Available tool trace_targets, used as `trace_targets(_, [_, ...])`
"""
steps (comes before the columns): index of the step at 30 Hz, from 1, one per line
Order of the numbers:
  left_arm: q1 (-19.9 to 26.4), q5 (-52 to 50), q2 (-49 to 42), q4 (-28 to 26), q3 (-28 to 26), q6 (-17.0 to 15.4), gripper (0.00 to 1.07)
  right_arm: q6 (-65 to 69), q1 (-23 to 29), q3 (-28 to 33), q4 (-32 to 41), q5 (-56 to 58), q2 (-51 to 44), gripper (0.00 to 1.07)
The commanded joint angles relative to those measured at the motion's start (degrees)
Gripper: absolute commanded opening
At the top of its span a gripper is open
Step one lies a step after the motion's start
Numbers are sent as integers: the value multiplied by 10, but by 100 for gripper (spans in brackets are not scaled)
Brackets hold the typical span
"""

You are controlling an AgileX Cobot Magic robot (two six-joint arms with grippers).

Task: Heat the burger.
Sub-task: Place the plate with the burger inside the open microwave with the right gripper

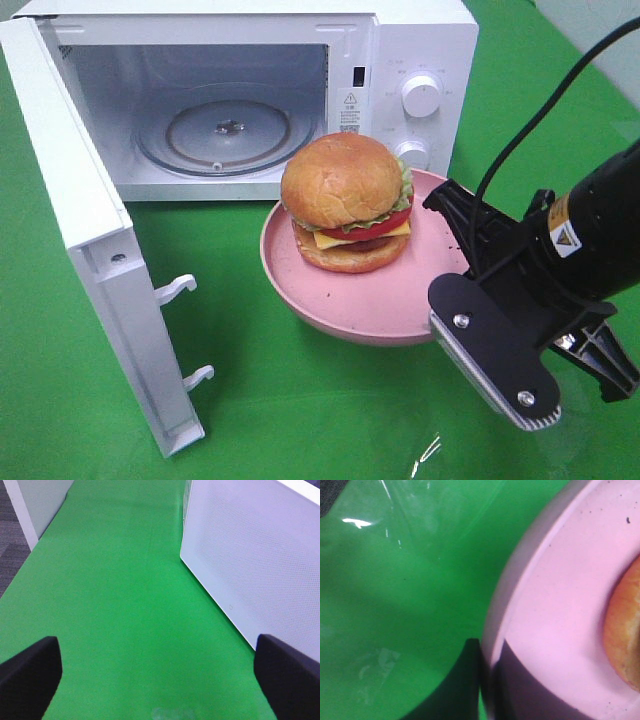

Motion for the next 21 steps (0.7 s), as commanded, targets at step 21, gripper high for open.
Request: trace_targets(21, [1, 0, -8, -1, 1, 0, 96, -9, 28, -139, 40, -33, 125, 0])
